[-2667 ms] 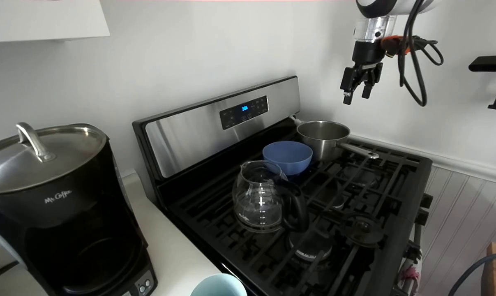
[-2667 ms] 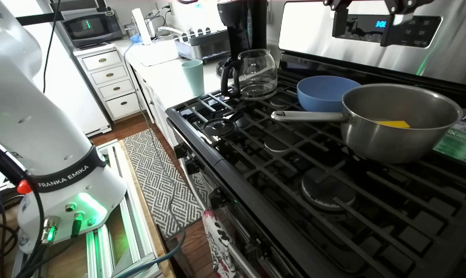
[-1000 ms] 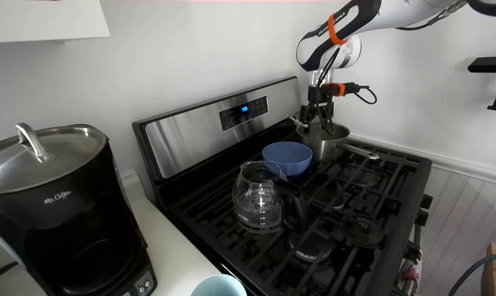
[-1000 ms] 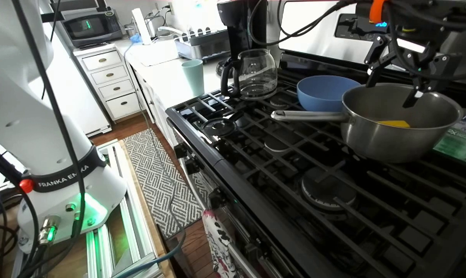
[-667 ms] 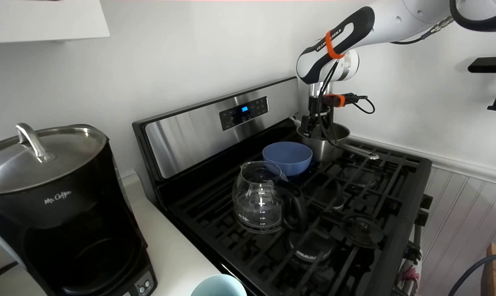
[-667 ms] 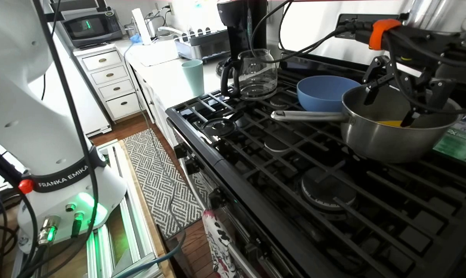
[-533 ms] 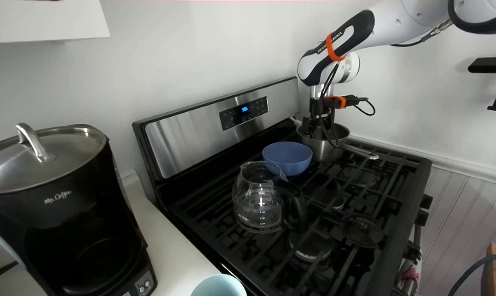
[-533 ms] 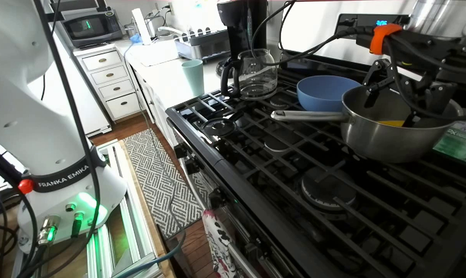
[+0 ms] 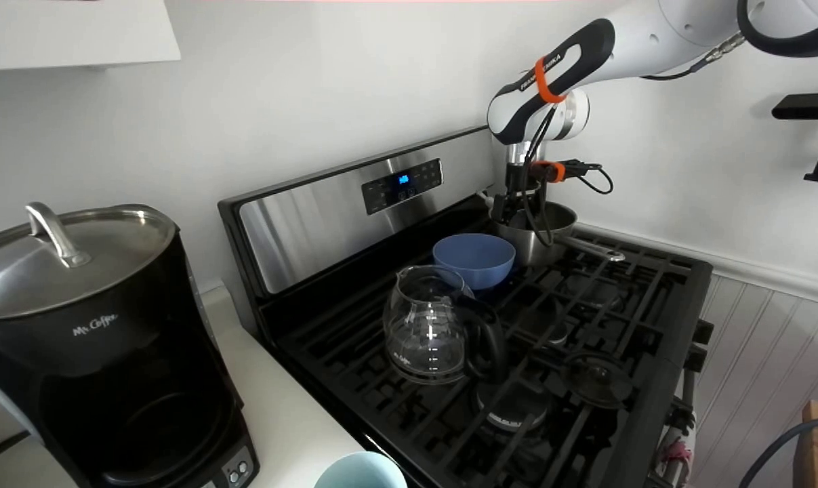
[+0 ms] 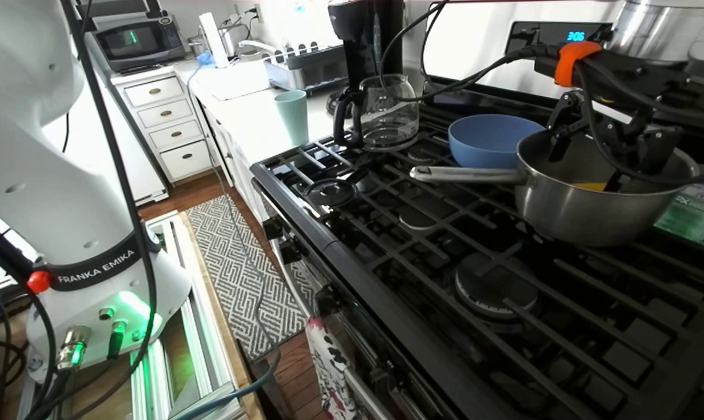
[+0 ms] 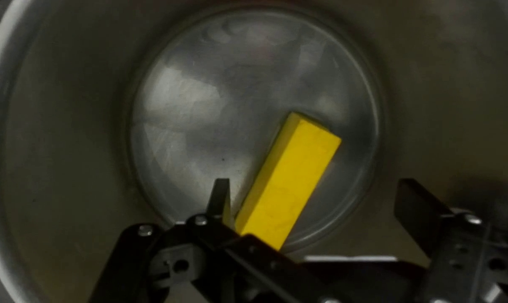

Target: Pick up the yellow rectangular block from the silver pot and put it on the hob of the stove

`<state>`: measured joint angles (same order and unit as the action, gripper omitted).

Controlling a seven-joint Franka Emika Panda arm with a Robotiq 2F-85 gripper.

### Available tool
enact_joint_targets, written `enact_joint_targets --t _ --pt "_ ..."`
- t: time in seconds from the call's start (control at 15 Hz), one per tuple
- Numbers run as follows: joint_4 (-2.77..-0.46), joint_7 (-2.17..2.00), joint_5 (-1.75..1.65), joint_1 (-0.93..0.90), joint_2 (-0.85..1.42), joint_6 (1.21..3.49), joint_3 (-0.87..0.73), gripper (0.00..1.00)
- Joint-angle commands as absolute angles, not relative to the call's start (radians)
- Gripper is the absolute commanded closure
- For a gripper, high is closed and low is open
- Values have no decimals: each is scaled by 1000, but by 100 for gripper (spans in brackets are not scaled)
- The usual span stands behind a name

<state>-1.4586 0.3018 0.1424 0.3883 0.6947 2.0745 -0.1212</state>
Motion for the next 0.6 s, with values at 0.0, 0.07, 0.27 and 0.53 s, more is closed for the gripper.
enact_joint_targets --t 0.0,0.07,0.27,0.53 --pt "-1486 251 139 389 682 2115 -133 0" --pt "-1500 240 134 386 675 2127 -139 0" --pt "-1517 208 124 382 669 2149 -155 0" --pt "-1523 172 129 387 676 2176 -167 0"
